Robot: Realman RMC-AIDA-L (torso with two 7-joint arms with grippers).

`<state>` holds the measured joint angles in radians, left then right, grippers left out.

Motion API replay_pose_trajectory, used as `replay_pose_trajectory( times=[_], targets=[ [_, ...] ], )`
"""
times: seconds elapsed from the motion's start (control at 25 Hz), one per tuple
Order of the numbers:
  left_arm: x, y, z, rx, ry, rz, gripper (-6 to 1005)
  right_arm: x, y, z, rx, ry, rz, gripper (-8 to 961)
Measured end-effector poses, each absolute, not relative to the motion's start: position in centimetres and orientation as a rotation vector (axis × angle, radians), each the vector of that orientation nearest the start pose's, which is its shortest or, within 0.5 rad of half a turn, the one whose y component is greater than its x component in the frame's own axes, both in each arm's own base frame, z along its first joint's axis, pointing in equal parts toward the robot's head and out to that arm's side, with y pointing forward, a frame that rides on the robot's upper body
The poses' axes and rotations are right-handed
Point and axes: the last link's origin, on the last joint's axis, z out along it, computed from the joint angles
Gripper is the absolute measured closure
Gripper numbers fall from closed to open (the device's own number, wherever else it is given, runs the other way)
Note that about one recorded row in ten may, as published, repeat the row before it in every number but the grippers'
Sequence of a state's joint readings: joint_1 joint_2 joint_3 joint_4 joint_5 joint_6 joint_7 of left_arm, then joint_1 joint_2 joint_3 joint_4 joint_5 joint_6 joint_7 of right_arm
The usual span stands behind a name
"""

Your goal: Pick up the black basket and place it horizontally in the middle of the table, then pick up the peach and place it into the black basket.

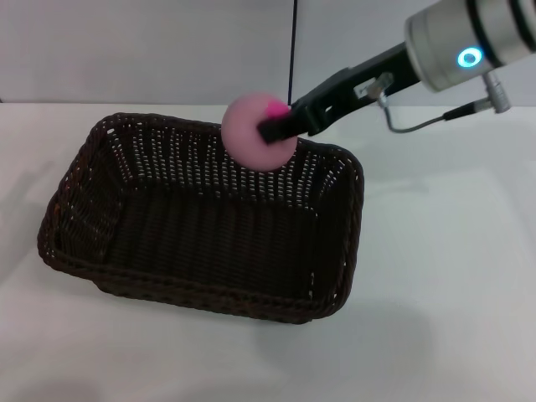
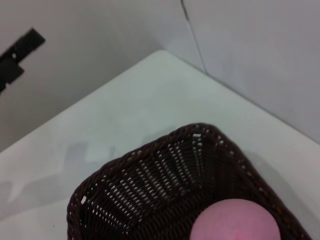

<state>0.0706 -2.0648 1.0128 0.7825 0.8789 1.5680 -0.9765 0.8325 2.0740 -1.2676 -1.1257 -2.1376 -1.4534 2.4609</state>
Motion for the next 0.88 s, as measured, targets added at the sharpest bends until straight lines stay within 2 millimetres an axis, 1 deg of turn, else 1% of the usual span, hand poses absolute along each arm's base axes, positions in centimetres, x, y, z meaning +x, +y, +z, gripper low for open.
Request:
replay_pose_trajectory(
  times=[0.04, 0.2, 0.48, 0.52, 0.64, 0.72, 0.8, 0.88],
  targets=[
    [-32.5, 21.7, 9.6, -1.823, -0.384, -1.121, 198, 8.1, 38.6, -2.3, -2.898, 0.877, 0.135, 771],
    [-32.6, 21.6, 9.5, -1.820, -0.392, -1.123, 198, 8.3, 38.5, -2.8, -2.909, 0.870, 0.158, 625],
    [-32.9, 21.3, 9.4, -1.811, -0.408, -1.129, 198, 8.4, 38.2, -2.3, -2.923, 0.856, 0.275, 353],
    [-33.1, 21.3, 9.4, -1.804, -0.411, -1.128, 198, 8.5, 38.3, -2.0, -2.916, 0.851, 0.299, 348],
    [-33.3, 21.1, 9.6, -1.792, -0.414, -1.122, 198, 9.5, 38.5, -0.4, -2.856, 0.863, 0.410, 332],
    [-33.5, 21.0, 9.8, -1.783, -0.416, -1.118, 198, 10.7, 38.5, 1.3, -2.796, 0.870, 0.543, 321],
    [-34.7, 19.9, 10.6, -1.714, -0.435, -1.107, 198, 12.3, 38.1, 3.2, -2.723, 0.863, 0.704, 310],
    [-34.7, 19.9, 10.6, -1.714, -0.435, -1.107, 198, 14.7, 37.4, 5.3, -2.615, 0.829, 0.894, 299]
  ],
)
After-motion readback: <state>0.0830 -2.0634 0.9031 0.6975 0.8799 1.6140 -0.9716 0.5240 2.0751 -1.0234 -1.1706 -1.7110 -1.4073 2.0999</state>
